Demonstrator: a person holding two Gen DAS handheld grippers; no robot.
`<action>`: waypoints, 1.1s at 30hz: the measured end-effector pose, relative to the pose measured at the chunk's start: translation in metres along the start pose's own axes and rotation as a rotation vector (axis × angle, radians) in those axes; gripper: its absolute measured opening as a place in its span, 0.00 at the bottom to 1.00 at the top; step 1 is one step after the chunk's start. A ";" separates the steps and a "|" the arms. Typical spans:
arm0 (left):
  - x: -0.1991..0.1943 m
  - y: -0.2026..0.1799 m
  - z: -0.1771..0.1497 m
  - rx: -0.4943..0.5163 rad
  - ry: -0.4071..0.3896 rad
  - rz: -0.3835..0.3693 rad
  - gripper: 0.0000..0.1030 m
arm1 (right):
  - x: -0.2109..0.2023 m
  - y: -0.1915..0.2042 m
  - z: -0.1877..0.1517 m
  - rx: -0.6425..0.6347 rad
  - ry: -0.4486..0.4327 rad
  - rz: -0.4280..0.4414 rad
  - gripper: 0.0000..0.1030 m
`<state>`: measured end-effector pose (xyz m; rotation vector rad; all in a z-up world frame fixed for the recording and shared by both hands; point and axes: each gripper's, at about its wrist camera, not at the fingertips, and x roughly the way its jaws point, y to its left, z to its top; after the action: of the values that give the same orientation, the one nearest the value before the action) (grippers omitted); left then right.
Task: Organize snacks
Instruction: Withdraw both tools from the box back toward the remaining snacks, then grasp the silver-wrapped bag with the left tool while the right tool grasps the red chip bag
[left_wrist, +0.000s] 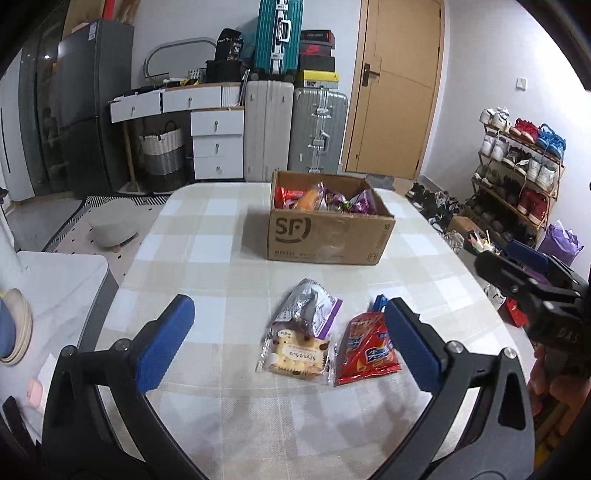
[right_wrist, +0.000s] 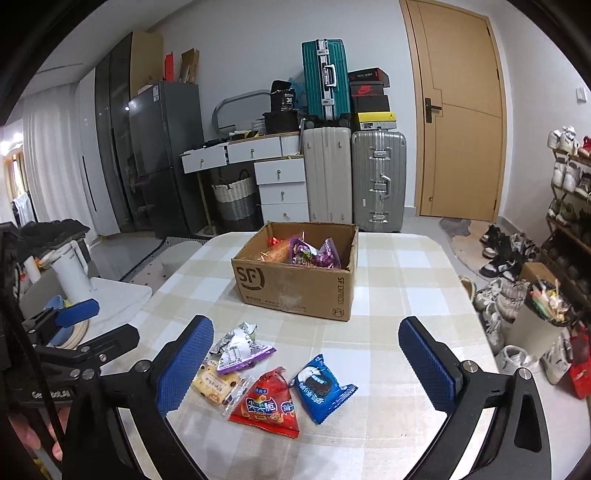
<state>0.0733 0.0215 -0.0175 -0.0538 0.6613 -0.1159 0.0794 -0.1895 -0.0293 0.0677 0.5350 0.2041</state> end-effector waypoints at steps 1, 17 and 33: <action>0.005 0.001 -0.002 0.001 0.010 0.003 1.00 | 0.002 -0.003 -0.003 0.008 -0.001 0.014 0.99; 0.105 0.022 -0.038 -0.037 0.165 0.035 1.00 | 0.094 0.002 -0.068 0.008 0.215 0.248 0.85; 0.138 0.051 -0.042 -0.080 0.235 0.067 1.00 | 0.157 0.040 -0.097 -0.129 0.347 0.239 0.45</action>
<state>0.1603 0.0540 -0.1396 -0.0959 0.9016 -0.0315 0.1548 -0.1163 -0.1859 -0.0311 0.8583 0.4885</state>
